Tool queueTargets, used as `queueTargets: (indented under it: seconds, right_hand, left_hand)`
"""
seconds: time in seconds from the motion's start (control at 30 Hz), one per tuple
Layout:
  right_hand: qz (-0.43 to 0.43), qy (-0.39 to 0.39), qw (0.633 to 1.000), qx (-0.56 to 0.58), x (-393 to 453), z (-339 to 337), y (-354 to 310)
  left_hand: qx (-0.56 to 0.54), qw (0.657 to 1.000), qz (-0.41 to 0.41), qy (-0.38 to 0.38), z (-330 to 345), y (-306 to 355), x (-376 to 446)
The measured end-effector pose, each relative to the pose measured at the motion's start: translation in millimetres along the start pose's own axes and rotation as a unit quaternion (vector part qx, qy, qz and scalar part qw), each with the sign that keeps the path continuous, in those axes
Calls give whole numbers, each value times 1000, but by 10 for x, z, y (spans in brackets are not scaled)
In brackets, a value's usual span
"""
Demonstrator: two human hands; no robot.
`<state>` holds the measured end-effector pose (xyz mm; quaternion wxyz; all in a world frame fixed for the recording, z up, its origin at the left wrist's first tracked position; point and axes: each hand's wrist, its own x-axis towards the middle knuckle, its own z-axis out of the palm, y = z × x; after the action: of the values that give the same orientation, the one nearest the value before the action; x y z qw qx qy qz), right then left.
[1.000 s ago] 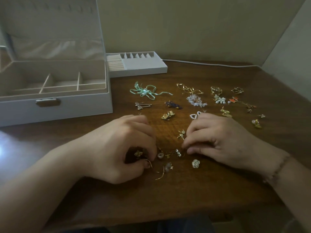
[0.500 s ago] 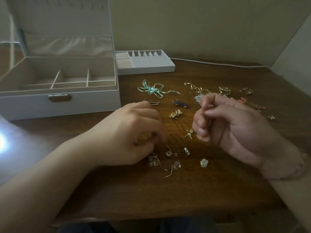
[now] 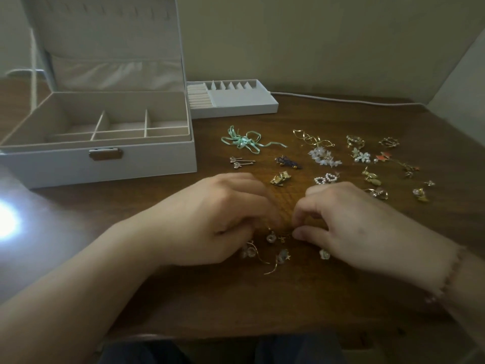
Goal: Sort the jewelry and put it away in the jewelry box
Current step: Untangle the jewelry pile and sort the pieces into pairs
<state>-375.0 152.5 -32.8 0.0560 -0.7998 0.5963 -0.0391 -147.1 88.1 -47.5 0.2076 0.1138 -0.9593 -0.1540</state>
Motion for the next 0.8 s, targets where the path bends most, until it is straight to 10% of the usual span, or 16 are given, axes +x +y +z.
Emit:
queueTargets:
  seconds: [0.17,0.3,0.5,0.7,0.8]
  right_hand:
    - [43,55,961,267,5,-74,160]
    - [118,48,687,716,-21,-131,354]
    - [208,70,482,848,3,-123,509]
    - [206,151,249,934,-90,-106,450]
    - [242,122,274,923,-91,21,280]
  left_hand:
    - [-18,987,-64,147,-56,-25,-23]
    - [14,994,-45,101,29,73,87]
    - [115,987,69,-93,297,233,397]
    - [83,990,73,-87,391,169,389]
    - [89,992,60,-71,325,114,242]
